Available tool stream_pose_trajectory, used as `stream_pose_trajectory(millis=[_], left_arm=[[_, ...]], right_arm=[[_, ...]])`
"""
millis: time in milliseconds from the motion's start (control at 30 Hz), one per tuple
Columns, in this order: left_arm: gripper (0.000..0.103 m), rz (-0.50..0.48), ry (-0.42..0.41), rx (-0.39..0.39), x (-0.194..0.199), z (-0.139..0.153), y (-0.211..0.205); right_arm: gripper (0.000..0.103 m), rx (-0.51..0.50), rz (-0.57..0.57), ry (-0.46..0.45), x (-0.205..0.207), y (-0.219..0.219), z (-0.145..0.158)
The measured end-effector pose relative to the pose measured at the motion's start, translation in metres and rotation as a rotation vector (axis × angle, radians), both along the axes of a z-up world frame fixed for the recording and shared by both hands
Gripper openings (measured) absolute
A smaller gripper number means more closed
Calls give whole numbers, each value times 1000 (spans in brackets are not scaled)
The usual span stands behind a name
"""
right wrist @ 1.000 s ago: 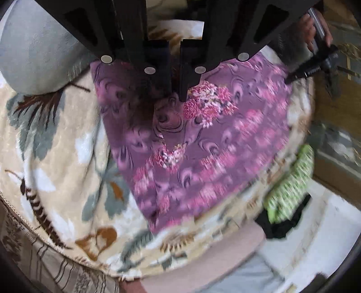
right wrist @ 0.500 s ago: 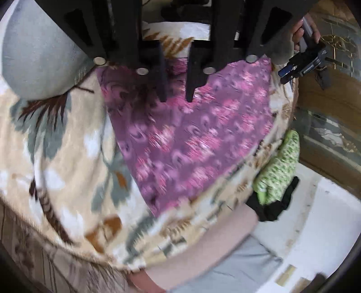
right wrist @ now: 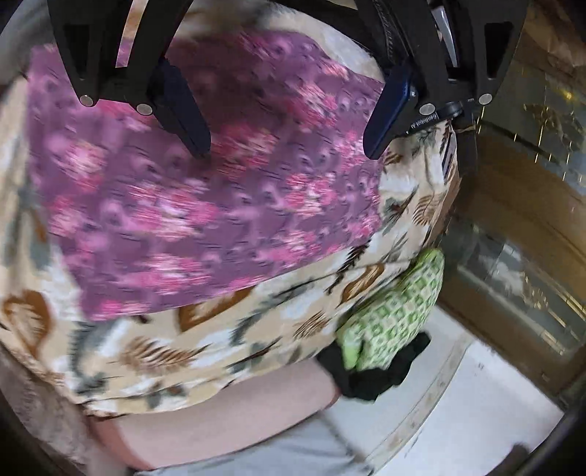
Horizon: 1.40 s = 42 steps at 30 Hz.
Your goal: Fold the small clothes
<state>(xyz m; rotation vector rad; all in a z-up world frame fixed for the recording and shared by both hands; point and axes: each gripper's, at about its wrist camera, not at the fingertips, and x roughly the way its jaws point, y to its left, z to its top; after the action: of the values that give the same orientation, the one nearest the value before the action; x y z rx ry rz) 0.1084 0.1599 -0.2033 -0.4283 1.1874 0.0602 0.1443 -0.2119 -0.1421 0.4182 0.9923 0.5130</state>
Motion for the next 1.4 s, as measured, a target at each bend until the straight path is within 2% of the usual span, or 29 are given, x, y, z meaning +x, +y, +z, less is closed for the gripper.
stream_pose_trajectory(millis=[100, 233, 333, 433, 500, 567, 600, 633, 667, 767, 833, 900, 1033, 1067, 1100, 1133, 1200, 1267, 1400], left_arm=[[66, -1, -19, -65, -3, 1, 4], [66, 15, -20, -131, -3, 0, 10], [66, -19, -22, -181, -4, 2, 6], [66, -44, -7, -137, -4, 1, -4], [65, -37, -5, -134, -3, 0, -5], [51, -7, -4, -114, -5, 0, -4], [30, 5, -1, -92, -6, 0, -3], [15, -1, -1, -118, -6, -1, -3], [11, -11, -8, -163, -7, -1, -3], [9, -15, -75, -125, -15, 12, -8], [9, -35, -131, -101, -21, 23, -15], [9, -58, -163, -85, -25, 28, -20], [9, -92, -202, -80, -26, 35, -27], [9, -99, -219, -68, -27, 39, -30], [8, -107, -235, -32, -29, 44, -34], [8, -121, -245, -18, -31, 48, -37], [8, -151, -262, -20, -35, 62, -48], [8, -198, -313, -16, -41, 86, -62], [8, -333, -409, -27, -50, 138, -112]], right_arm=[[84, 10, 49, 20, 17, 26, -2], [84, 41, 133, 99, 37, 64, -13], [85, 59, 173, 150, 48, 87, -22], [84, 38, 205, 191, 57, 107, -28], [84, 31, 221, 207, 64, 120, -30], [84, 38, 245, 222, 71, 130, -31], [84, 35, 256, 230, 75, 135, -31], [84, 20, 270, 238, 79, 143, -31], [84, 1, 284, 245, 82, 150, -31], [84, -52, 362, 265, 92, 179, -30], [84, -123, 408, 279, 97, 201, -31], [74, -201, 433, 305, 103, 221, -35], [64, -403, 499, 311, 106, 263, -51], [54, -482, 513, 288, 104, 271, -56], [27, -590, 508, 251, 101, 275, -59], [17, -631, 504, 234, 99, 274, -57], [14, -574, 492, 191, 94, 260, -38], [14, -492, 455, 143, 89, 229, -10], [14, -207, 353, 98, 81, 134, 44]])
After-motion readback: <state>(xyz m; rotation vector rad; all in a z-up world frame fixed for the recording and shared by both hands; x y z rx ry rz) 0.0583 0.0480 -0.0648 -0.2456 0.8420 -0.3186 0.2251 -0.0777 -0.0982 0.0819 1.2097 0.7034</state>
